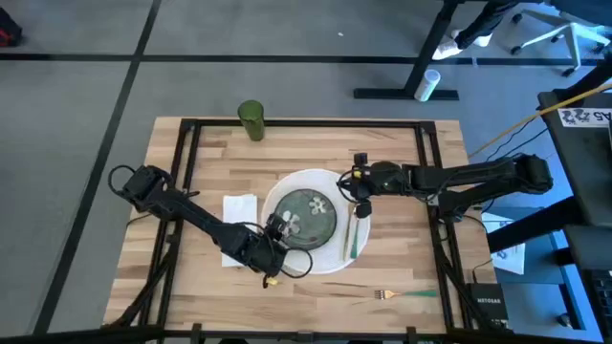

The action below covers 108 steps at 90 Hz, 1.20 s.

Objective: Set table place
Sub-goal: Put the green fork on the white table napkin

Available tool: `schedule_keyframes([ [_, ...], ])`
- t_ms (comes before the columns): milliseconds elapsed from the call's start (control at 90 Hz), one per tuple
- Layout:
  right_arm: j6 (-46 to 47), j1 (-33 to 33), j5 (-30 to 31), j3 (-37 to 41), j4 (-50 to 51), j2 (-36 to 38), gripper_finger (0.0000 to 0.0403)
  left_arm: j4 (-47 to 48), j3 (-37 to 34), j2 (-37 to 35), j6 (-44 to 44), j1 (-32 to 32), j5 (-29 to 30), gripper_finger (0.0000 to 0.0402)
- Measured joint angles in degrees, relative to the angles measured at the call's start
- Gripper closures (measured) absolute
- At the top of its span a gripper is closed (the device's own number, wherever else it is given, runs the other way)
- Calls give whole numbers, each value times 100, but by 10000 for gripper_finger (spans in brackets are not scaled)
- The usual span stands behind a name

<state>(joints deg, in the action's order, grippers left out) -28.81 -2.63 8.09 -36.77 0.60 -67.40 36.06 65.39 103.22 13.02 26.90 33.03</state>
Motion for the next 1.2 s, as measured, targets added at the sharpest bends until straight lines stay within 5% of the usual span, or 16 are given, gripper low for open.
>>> schedule_keyframes([
  [311,2,2,-143,0,91,4,403,246,0,-16,-886,-114,20,286],
  [711,2,4,-321,0,214,4,403,235,-24,-777,-1763,-348,22,396],
  [1200,-284,40,-555,-2,257,88,403,-473,-506,-1402,-2021,-326,15,401],
])
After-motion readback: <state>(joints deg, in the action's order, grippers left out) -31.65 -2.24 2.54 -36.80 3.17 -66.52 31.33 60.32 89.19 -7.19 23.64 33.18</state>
